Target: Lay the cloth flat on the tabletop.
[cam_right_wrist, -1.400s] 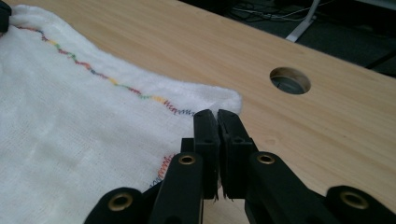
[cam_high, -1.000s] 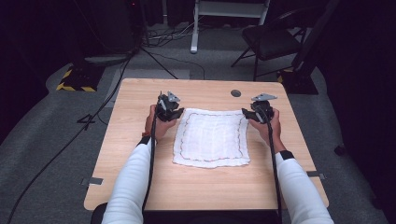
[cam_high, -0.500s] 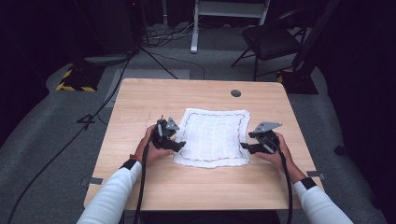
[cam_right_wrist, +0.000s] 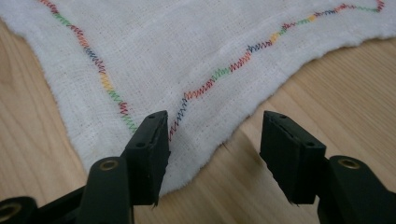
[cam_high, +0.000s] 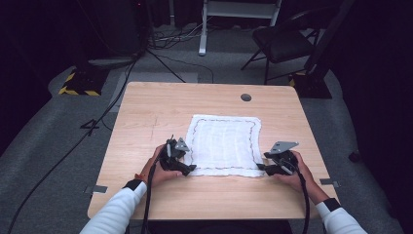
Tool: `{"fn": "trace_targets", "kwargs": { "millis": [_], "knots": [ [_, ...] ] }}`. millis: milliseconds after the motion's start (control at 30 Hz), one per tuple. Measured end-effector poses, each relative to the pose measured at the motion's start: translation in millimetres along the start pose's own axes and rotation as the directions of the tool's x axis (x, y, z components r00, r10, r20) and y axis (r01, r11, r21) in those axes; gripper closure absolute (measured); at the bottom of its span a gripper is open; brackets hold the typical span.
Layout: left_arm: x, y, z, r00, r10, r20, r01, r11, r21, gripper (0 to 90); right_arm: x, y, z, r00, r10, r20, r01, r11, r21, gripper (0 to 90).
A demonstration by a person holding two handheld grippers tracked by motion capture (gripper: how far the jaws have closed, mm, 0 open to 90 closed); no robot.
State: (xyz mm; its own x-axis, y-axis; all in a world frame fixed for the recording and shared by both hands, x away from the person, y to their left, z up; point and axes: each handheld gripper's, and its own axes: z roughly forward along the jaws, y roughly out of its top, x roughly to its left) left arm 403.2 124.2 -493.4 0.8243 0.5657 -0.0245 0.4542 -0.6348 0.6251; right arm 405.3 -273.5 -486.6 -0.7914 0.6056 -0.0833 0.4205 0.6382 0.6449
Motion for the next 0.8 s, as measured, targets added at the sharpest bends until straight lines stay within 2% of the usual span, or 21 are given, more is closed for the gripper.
{"fn": "trace_targets", "kwargs": {
  "millis": [100, 200, 333, 433, 533, 600, 667, 800],
  "knots": [
    [-10.5, 0.1, -0.5, 0.9997, 0.025, 0.007, -0.025, 0.9997, 0.002, 21.6, 2.0, -7.0, -6.9, 0.9999, 0.009, 0.014, -0.009, 0.9999, 0.007, 42.5],
    [-14.9, 1.0, -2.1, 0.9987, 0.050, 0.009, -0.050, 0.9987, 0.005, 21.1, 3.2, -11.8, -12.2, 0.9996, 0.014, 0.025, -0.015, 0.9997, 0.017, 41.2],
    [-10.8, -0.5, -11.4, 0.9986, 0.053, -0.002, -0.053, 0.9982, -0.029, 20.7, 2.5, -13.6, -14.4, 0.9992, 0.023, 0.032, -0.024, 0.9995, 0.021, 36.7],
    [-2.2, -5.4, -20.6, 0.9986, 0.029, -0.045, -0.032, 0.9975, -0.063, 20.4, 1.6, -12.6, -16.4, 0.9991, 0.043, 0.004, -0.043, 0.9990, -0.012, 34.0],
    [5.2, -8.6, -24.0, 0.9953, 0.013, -0.096, -0.020, 0.9976, -0.066, 19.7, 4.5, -6.0, -18.4, 0.9991, 0.038, -0.016, -0.039, 0.9977, -0.055, 33.9],
    [12.3, -10.4, -25.8, 0.9957, -0.014, -0.091, 0.007, 0.9969, -0.078, 19.6, 9.4, 1.3, -18.0, 0.9994, 0.024, -0.024, -0.026, 0.9957, -0.089, 34.7],
    [18.1, -11.2, -25.4, 0.9941, -0.019, -0.107, 0.011, 0.9972, -0.074, 19.6, 15.3, 13.7, -13.2, 0.9988, 0.020, -0.045, -0.026, 0.9920, -0.124, 35.2],
    [26.5, -11.2, -25.3, 0.9915, -0.040, -0.124, 0.029, 0.9953, -0.092, 19.7, 33.7, 38.8, -0.2, 0.9961, -0.048, -0.074, 0.036, 0.9856, -0.165, 37.7]
  ]
}}
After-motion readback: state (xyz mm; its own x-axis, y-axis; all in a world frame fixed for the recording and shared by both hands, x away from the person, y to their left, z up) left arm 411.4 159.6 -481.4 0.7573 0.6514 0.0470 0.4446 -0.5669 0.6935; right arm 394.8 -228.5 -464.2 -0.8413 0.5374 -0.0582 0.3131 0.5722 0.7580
